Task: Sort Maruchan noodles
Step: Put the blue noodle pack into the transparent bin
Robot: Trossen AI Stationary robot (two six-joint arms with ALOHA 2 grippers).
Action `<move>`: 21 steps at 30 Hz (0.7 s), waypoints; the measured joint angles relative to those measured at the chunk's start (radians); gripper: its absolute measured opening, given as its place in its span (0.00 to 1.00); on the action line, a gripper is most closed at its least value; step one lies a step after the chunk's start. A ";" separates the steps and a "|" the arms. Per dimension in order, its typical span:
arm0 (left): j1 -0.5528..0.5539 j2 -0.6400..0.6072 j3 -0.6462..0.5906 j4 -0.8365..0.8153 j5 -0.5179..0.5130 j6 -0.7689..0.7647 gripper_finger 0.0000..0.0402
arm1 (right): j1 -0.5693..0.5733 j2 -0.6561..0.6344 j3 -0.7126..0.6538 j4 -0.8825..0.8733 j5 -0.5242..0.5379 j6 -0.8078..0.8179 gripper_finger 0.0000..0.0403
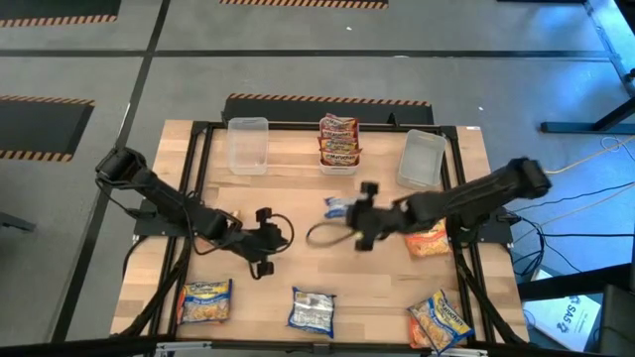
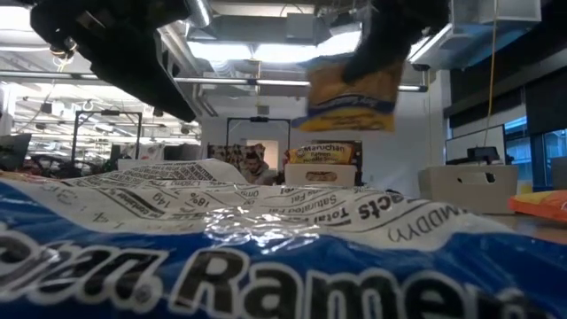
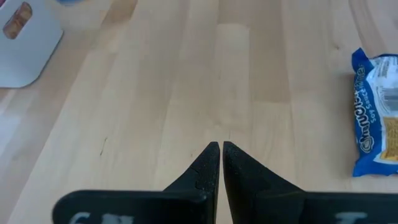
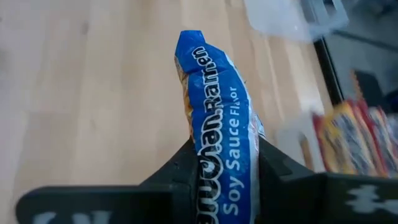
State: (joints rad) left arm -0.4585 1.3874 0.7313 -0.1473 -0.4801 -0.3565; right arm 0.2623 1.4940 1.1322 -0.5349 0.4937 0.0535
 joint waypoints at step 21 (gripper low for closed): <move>0.076 0.000 -0.076 0.069 -0.062 0.134 0.04 | -0.715 -0.588 -0.162 -0.301 -0.294 -0.119 0.19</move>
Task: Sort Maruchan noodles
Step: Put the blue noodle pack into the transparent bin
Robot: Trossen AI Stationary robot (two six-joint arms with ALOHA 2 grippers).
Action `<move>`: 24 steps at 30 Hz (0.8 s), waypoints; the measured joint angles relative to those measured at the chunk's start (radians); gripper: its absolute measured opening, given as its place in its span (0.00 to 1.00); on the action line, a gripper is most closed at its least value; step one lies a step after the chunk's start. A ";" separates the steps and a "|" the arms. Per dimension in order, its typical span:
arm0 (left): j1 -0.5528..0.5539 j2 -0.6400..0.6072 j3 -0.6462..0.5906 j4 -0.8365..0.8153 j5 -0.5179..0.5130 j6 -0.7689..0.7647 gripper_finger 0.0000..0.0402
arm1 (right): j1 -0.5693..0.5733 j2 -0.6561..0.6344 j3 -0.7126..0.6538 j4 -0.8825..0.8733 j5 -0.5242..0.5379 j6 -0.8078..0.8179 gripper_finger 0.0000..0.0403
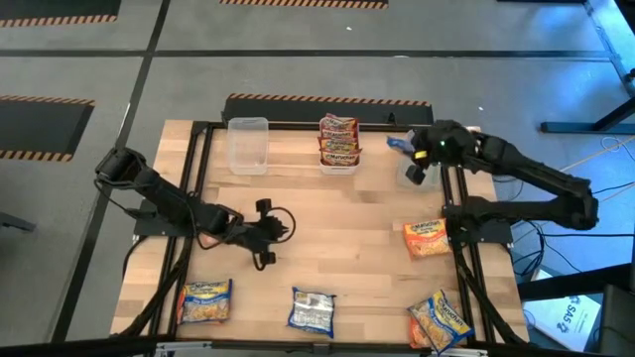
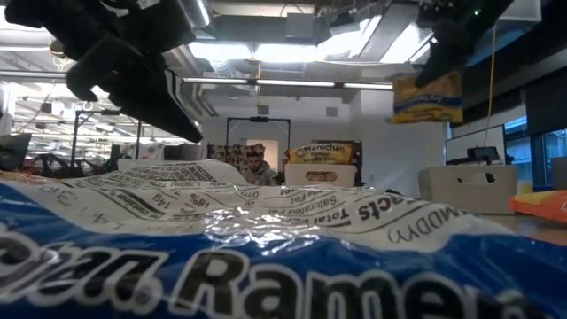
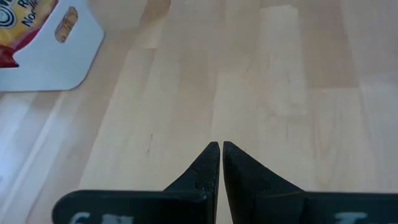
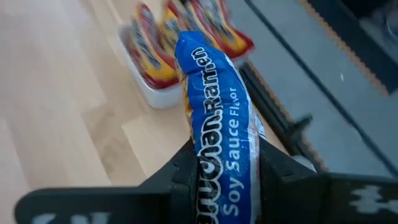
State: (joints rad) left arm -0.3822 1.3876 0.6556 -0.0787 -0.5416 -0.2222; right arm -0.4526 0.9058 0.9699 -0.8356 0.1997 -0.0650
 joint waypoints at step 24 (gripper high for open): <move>0.102 0.000 0.000 0.151 0.104 0.116 0.27 | 0.224 0.087 -0.546 1.398 -0.467 0.243 0.20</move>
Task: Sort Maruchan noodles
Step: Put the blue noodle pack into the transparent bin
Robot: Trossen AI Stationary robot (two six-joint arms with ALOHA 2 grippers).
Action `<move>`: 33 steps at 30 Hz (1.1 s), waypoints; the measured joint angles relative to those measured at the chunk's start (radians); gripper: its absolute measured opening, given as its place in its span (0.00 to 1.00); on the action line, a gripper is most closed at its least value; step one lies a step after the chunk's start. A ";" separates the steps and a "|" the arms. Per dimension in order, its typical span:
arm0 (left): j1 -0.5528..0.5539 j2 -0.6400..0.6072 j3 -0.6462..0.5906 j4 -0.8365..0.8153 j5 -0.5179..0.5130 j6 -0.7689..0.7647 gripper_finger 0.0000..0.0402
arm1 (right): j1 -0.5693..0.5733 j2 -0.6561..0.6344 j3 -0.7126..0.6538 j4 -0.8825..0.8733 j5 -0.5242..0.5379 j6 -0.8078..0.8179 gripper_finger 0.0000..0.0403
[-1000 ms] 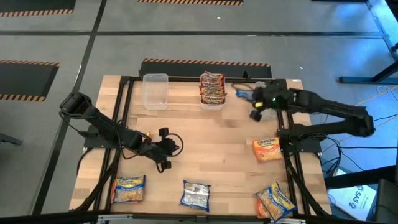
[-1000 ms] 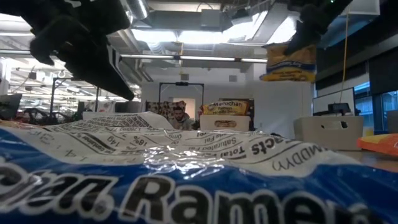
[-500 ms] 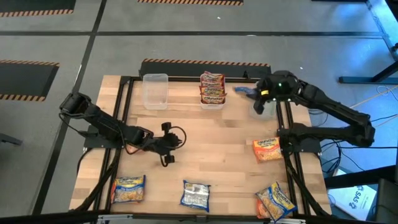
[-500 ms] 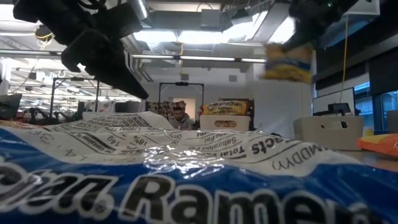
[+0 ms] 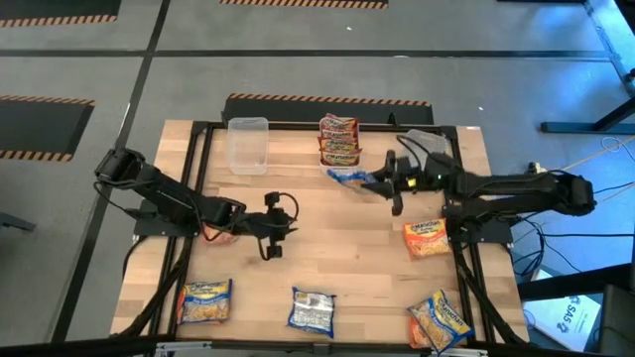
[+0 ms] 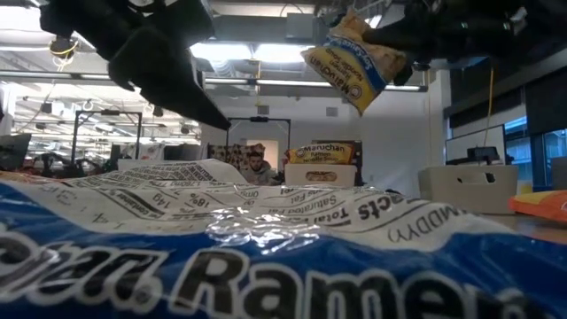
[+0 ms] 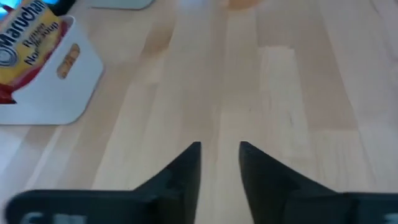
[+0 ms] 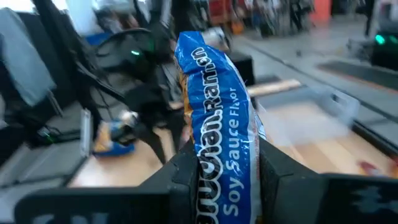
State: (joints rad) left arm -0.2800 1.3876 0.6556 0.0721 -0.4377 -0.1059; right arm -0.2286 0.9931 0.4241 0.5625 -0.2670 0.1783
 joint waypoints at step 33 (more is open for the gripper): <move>0.149 -0.001 -0.179 0.887 0.251 0.011 0.40 | 0.228 0.648 0.182 0.801 -0.024 -0.051 0.20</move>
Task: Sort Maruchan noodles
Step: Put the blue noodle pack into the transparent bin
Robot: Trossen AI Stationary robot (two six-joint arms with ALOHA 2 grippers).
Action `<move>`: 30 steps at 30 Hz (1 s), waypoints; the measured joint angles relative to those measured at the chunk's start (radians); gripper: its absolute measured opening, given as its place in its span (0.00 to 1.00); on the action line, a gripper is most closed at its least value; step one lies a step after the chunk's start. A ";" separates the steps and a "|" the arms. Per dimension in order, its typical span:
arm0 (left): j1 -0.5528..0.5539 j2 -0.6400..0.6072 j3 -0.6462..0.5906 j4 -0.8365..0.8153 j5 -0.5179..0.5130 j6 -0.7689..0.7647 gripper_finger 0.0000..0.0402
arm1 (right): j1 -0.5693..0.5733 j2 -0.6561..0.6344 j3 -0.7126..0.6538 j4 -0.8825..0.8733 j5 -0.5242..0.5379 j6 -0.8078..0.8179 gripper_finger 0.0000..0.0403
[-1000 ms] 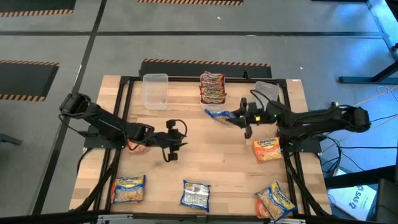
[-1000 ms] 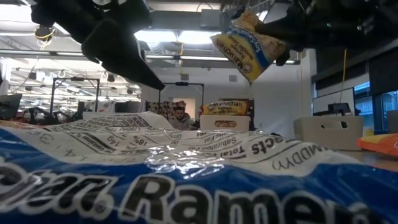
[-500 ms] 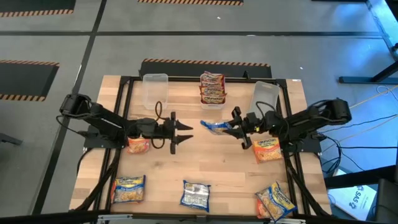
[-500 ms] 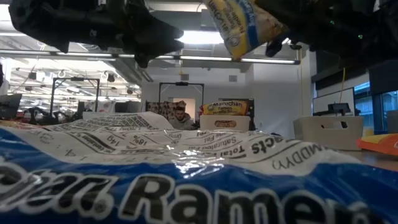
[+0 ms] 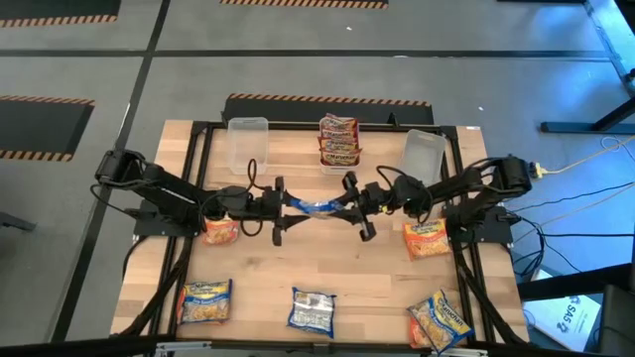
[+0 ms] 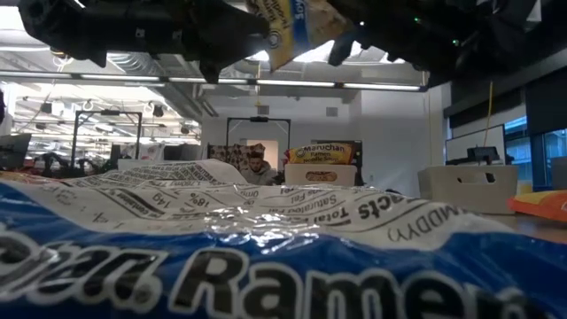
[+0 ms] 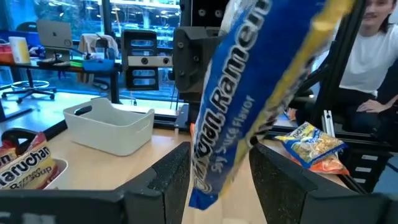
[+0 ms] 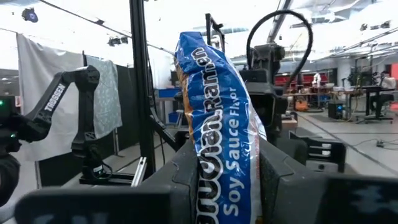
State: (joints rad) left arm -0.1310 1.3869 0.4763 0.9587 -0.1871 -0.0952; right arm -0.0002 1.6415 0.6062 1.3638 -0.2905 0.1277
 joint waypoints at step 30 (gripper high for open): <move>0.014 0.001 -0.001 0.052 0.060 0.027 0.30 | -0.001 0.012 0.022 -0.079 0.079 0.025 0.24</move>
State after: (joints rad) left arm -0.1169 1.3876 0.4758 1.0110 -0.1275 -0.0681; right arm -0.0010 1.6534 0.6285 1.2843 -0.2115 0.1526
